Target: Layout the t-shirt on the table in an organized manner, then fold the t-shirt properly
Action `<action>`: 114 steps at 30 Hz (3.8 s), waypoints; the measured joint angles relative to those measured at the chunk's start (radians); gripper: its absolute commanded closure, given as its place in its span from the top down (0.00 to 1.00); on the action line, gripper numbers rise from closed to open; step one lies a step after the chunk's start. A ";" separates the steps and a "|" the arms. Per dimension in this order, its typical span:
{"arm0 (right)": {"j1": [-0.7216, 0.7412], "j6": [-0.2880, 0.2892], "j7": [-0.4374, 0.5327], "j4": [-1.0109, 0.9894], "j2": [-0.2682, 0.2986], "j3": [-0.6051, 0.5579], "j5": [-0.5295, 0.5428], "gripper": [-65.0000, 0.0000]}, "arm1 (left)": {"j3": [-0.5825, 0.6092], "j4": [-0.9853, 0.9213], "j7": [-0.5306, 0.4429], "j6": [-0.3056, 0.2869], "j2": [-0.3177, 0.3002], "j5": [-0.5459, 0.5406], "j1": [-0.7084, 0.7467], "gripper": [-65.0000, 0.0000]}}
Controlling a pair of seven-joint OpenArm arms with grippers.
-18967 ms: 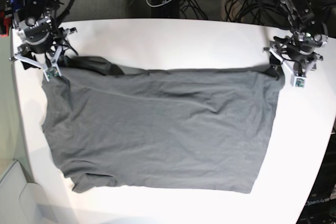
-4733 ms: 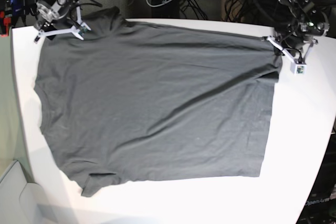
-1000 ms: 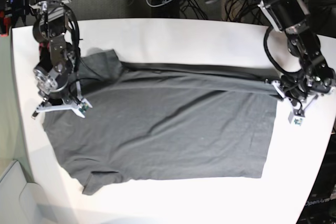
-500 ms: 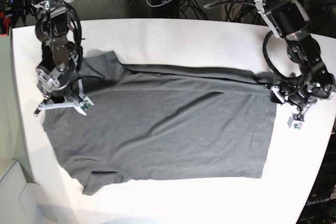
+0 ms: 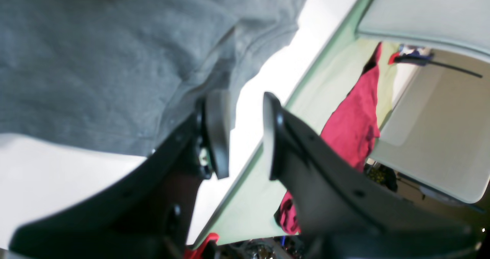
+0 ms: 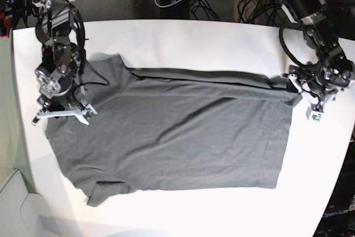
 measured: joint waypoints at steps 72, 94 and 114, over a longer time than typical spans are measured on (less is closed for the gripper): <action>-0.172 0.000 0.002 -0.007 -0.006 0.122 0.000 0.57 | -0.065 -0.217 -0.293 0.000 0.042 -0.007 0.014 0.28; -0.184 0.000 0.010 -0.043 -0.109 0.041 0.000 0.56 | -0.068 -0.223 -0.285 0.000 0.011 -0.007 0.017 0.00; -0.170 -0.019 0.097 -0.124 -0.128 0.044 -0.034 0.56 | -0.066 -0.223 -0.285 0.000 0.010 -0.007 0.017 0.00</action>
